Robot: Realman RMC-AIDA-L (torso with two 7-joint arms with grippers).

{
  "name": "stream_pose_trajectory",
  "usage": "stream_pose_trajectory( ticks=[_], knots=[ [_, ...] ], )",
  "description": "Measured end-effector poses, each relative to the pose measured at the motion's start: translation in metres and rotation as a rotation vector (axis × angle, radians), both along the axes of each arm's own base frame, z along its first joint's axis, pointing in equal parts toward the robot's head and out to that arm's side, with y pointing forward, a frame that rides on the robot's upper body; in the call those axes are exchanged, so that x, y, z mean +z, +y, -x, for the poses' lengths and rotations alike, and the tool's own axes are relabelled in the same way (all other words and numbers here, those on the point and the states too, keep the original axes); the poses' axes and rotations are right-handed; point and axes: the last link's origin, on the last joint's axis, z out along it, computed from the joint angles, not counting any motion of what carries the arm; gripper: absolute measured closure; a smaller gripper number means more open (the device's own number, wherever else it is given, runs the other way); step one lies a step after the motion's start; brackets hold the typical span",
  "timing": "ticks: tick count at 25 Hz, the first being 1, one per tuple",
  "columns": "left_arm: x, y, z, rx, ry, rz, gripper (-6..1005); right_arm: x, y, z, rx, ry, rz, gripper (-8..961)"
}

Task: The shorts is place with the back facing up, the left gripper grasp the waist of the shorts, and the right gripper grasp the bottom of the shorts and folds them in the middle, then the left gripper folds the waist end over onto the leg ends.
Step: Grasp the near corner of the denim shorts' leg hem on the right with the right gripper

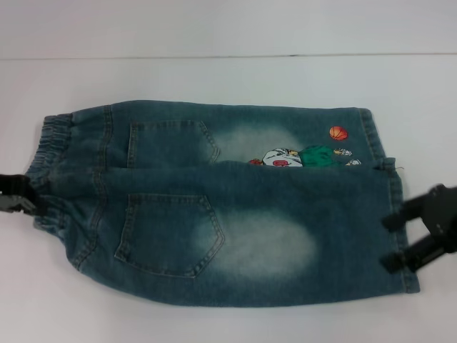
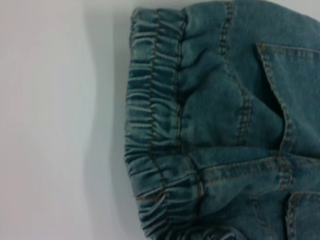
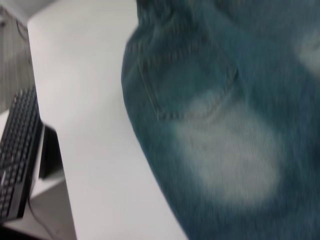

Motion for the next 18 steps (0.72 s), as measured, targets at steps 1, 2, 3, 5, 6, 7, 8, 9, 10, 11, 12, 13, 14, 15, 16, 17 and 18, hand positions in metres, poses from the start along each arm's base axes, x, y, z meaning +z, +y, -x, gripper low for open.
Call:
stream_pose_trajectory(
  ticks=[1, 2, 3, 5, 6, 7, 8, 9, 10, 11, 12, 13, 14, 15, 16, 17, 18],
  knots=[
    [0.000, 0.001, -0.001, -0.004, 0.000, -0.001, 932, 0.000, -0.002, -0.002, -0.008, -0.019, 0.012, 8],
    [0.000, 0.002, -0.003, -0.008, 0.001, -0.001, 932, 0.001, -0.003, -0.005, -0.016, -0.038, 0.025, 8],
    [0.000, 0.003, -0.004, -0.011, 0.001, -0.002, 932, 0.001, -0.005, -0.007, -0.026, -0.056, 0.037, 8],
    [0.000, 0.005, -0.005, -0.015, 0.002, -0.003, 932, 0.002, -0.008, -0.011, -0.044, -0.087, 0.054, 7],
    [0.000, 0.006, -0.006, -0.019, 0.002, -0.004, 932, 0.003, -0.009, -0.014, -0.054, -0.105, 0.060, 7],
    [0.000, 0.008, -0.008, -0.024, 0.003, -0.005, 932, 0.003, -0.010, -0.015, -0.060, -0.118, 0.065, 7],
    [0.000, 0.008, -0.008, -0.024, 0.003, -0.005, 933, 0.004, -0.011, -0.018, -0.068, -0.138, 0.071, 7],
    [0.000, 0.008, -0.009, -0.026, 0.003, -0.005, 933, 0.005, -0.011, -0.020, -0.075, -0.162, 0.079, 7],
    [0.000, 0.009, -0.010, -0.028, 0.002, -0.005, 933, 0.005, -0.012, -0.022, -0.080, -0.181, 0.087, 7],
    [-0.001, 0.009, -0.010, -0.029, 0.001, -0.005, 933, 0.005, -0.013, -0.023, -0.082, -0.199, 0.095, 7],
    [-0.001, 0.009, -0.011, -0.030, 0.001, -0.004, 933, 0.005, -0.013, -0.025, -0.086, -0.218, 0.105, 7],
    [-0.001, 0.009, -0.011, -0.031, 0.001, -0.004, 933, 0.005, -0.014, -0.026, -0.091, -0.236, 0.113, 7],
    [-0.001, 0.010, -0.011, -0.031, 0.001, -0.004, 933, 0.005, -0.014, -0.026, -0.095, -0.249, 0.119, 7],
    [-0.001, 0.010, -0.011, -0.031, 0.001, -0.004, 933, 0.005, -0.014, -0.026, -0.098, -0.260, 0.125, 7],
    [-0.002, 0.010, -0.011, -0.032, 0.000, -0.004, 933, 0.005, -0.014, -0.027, -0.100, -0.269, 0.131, 7],
    [-0.002, 0.010, -0.012, -0.032, 0.000, -0.004, 933, 0.004, -0.015, -0.027, -0.101, -0.278, 0.140, 7],
    [-0.002, 0.010, -0.012, -0.032, 0.000, -0.004, 932, 0.003, -0.015, -0.027, -0.100, -0.287, 0.147, 7]
  ],
)
